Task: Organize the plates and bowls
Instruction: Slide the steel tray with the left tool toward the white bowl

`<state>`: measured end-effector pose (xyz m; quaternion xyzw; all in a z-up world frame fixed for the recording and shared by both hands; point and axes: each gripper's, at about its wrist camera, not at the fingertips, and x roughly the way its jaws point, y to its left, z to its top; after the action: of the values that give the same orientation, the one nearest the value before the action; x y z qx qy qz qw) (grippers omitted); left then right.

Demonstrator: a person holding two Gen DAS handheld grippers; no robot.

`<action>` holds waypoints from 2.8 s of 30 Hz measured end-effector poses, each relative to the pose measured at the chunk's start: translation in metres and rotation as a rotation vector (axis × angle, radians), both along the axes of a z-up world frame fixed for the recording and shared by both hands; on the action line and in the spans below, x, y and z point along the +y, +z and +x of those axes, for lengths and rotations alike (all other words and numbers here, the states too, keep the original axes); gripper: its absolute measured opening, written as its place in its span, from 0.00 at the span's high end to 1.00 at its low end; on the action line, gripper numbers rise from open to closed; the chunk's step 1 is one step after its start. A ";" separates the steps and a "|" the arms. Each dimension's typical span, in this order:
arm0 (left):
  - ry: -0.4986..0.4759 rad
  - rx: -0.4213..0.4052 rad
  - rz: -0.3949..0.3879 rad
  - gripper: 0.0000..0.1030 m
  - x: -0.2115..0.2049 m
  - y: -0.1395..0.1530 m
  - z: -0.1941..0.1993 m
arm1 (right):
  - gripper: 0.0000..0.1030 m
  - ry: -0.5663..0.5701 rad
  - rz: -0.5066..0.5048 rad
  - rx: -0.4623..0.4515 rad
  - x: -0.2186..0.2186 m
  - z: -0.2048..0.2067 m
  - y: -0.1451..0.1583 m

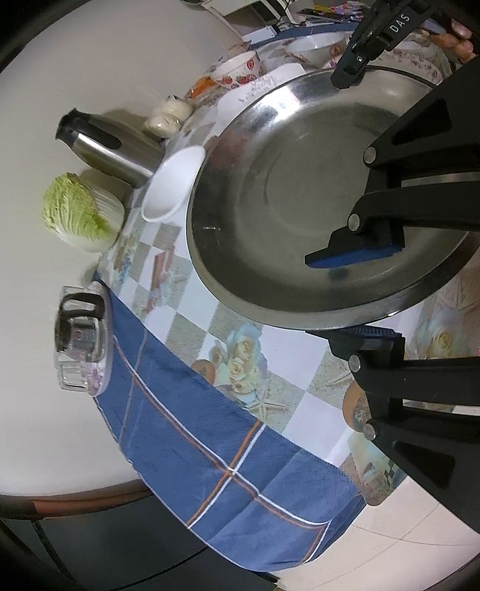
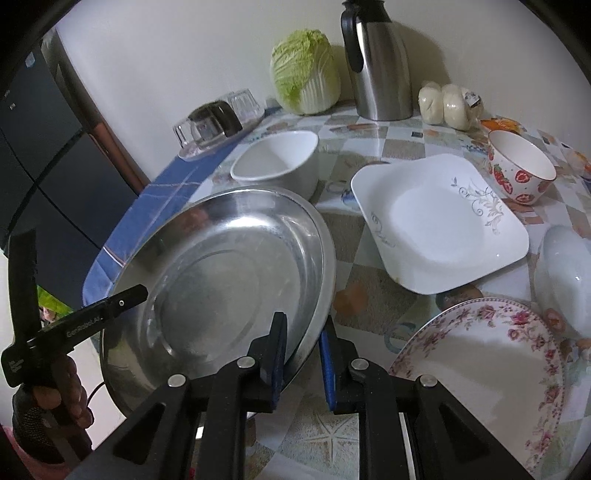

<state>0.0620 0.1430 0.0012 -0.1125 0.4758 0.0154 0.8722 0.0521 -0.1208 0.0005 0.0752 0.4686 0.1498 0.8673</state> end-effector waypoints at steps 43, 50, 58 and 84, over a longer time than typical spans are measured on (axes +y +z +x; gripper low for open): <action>-0.198 0.000 0.117 0.71 -0.154 0.013 0.082 | 0.81 -0.185 0.130 -0.026 -0.152 0.041 -0.006; -0.220 0.006 0.118 0.71 -0.165 0.005 0.105 | 0.80 -0.206 0.108 -0.020 -0.160 0.056 -0.013; -0.244 -0.001 0.118 0.71 -0.172 0.001 0.125 | 0.80 -0.222 0.091 -0.016 -0.165 0.071 -0.019; -0.284 0.000 0.117 0.71 -0.183 -0.024 0.150 | 0.80 -0.237 -0.033 -0.032 -0.162 0.096 -0.028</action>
<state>0.2122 -0.0399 -0.0224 0.0071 0.4852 -0.0805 0.8707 0.1484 -0.2824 -0.0279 0.1136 0.4449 0.0396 0.8875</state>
